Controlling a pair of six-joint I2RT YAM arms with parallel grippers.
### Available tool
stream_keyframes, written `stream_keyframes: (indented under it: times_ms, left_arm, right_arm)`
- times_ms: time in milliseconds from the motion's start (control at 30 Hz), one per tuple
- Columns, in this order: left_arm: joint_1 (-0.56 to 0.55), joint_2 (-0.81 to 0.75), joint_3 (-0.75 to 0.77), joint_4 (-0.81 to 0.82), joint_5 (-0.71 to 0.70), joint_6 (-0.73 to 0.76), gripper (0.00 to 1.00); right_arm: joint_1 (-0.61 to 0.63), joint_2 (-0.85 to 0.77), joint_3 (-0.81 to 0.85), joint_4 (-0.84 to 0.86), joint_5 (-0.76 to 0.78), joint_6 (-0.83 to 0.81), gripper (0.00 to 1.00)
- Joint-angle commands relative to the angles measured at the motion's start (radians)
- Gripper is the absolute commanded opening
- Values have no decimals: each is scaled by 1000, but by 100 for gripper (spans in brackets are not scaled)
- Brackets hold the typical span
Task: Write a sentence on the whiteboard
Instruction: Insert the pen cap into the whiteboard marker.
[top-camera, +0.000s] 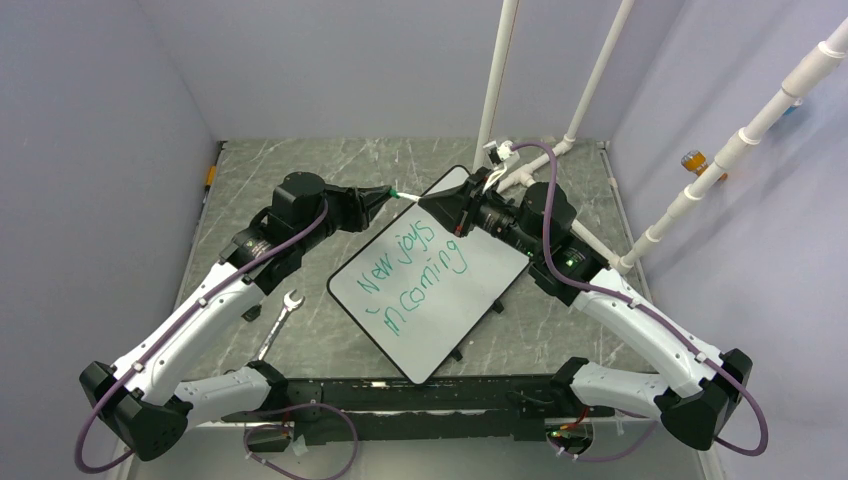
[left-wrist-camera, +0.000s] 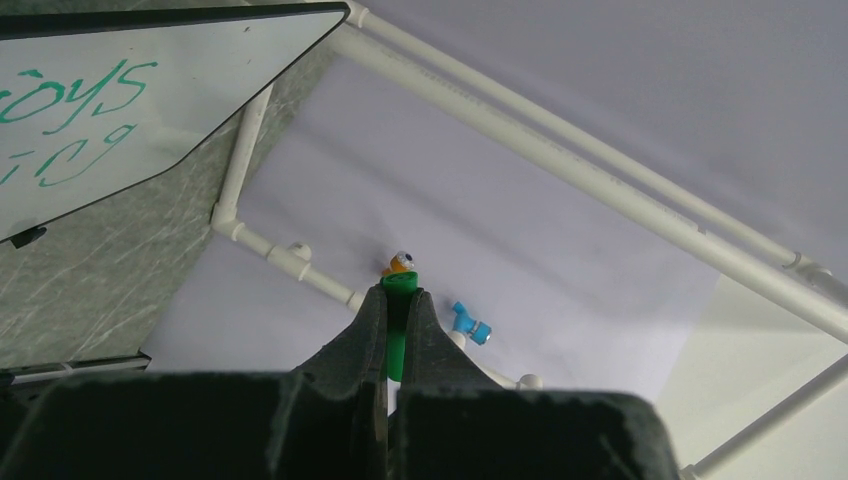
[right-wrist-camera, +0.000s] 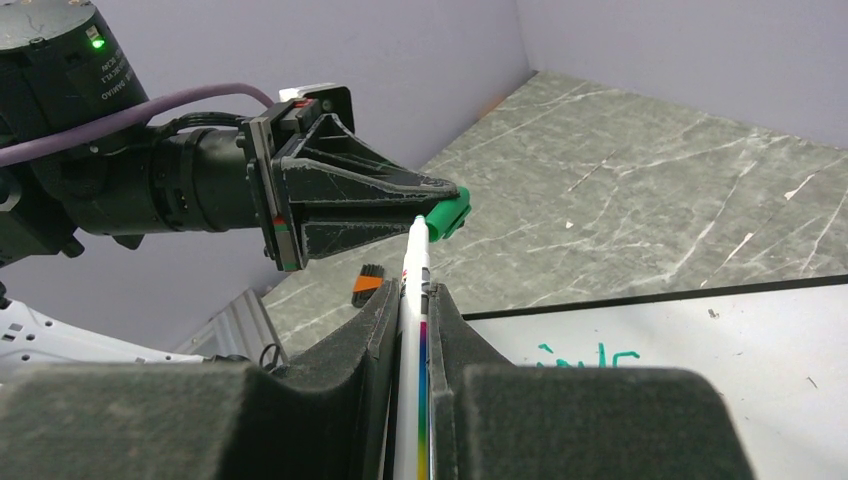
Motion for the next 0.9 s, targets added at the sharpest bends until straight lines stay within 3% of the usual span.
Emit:
stream_keyframes:
  times_ms: [0,867]
  left_arm:
    - [2,-14,5,6,-40,-55,0]
    - [2,-16,9,17,-52,-67,0]
  right_arm:
    - [9,-10,41,18,14,-12,0]
    - [13,-42,21,-3,44,-10,0]
